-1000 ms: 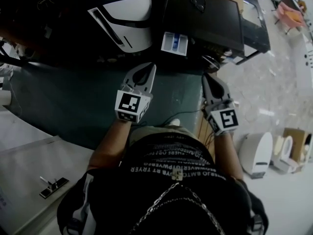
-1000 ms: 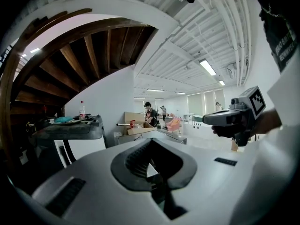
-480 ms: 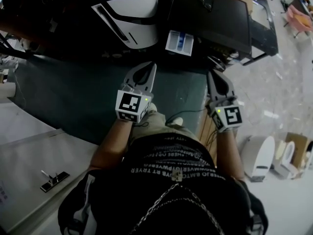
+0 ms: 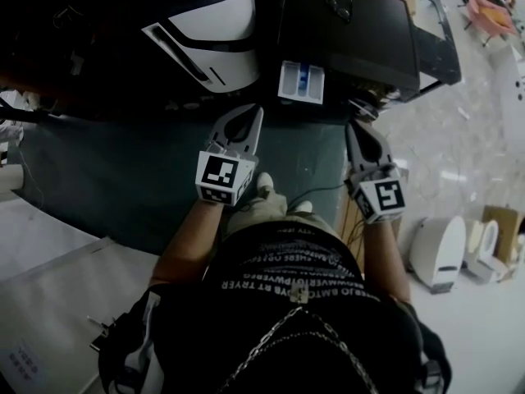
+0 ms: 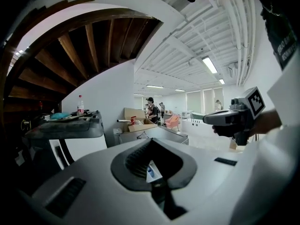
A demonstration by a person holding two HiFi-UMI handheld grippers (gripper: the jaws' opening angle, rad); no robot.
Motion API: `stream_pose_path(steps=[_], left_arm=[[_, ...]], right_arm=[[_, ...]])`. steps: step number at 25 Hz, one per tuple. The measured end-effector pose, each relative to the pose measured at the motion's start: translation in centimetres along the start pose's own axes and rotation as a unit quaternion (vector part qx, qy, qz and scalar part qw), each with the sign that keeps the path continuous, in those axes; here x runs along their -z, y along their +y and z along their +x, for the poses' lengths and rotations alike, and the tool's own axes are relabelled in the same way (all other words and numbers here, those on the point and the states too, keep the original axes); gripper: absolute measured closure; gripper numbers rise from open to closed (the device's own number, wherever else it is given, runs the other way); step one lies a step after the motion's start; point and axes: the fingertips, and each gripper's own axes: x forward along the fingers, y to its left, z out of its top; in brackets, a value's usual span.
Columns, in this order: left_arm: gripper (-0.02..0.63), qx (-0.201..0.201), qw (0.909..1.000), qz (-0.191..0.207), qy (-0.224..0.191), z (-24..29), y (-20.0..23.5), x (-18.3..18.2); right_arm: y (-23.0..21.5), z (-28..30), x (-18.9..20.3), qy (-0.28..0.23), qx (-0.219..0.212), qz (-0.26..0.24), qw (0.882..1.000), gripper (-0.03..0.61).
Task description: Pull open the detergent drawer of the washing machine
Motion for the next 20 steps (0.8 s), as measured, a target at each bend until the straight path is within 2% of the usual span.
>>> stream_pose_path(steps=[6, 12, 20], left_arm=[[0.611, 0.024, 0.9996, 0.000, -0.011, 2.3, 3.9, -1.2], [0.611, 0.048, 0.9987, -0.001, -0.018, 4.4, 7.6, -0.8], [0.611, 0.067, 0.9974, 0.002, -0.028, 6.5, 11.4, -1.2]], right_arm=[[-0.1, 3.6, -1.1, 0.007, 0.027, -0.010, 1.000, 0.586], [0.2, 7.4, -1.6, 0.006, 0.044, -0.014, 0.999, 0.586], [-0.6, 10.1, -1.8, 0.020, 0.079, -0.021, 0.996, 0.586]])
